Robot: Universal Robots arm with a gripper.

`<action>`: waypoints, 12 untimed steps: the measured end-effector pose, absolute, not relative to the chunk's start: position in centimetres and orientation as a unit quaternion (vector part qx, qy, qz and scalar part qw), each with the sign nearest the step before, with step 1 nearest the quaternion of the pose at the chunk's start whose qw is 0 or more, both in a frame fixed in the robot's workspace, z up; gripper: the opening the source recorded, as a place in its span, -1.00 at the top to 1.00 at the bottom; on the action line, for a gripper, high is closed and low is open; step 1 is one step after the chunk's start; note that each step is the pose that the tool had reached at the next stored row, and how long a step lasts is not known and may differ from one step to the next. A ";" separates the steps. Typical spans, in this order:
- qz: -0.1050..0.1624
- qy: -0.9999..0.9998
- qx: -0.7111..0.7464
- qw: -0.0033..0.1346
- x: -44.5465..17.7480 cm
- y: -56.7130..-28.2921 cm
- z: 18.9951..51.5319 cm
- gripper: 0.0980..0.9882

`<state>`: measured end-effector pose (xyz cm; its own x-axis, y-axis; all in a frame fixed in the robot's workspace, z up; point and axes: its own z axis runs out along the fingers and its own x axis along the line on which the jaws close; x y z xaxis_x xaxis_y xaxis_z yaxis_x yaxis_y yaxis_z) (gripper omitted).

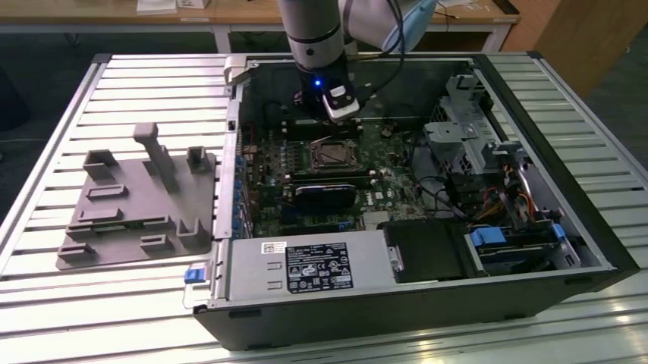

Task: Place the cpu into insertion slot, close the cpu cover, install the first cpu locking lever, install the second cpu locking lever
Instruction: 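Install the first cpu locking lever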

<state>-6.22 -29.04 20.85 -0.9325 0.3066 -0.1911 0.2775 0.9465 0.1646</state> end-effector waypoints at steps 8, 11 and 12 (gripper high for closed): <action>0.065 0.978 0.166 0.109 -6.2 -28.8 20.7 0.98; 0.065 0.977 0.170 0.109 -6.2 -28.6 20.7 0.98; 0.065 0.977 0.172 0.109 -6.2 -28.6 20.7 0.98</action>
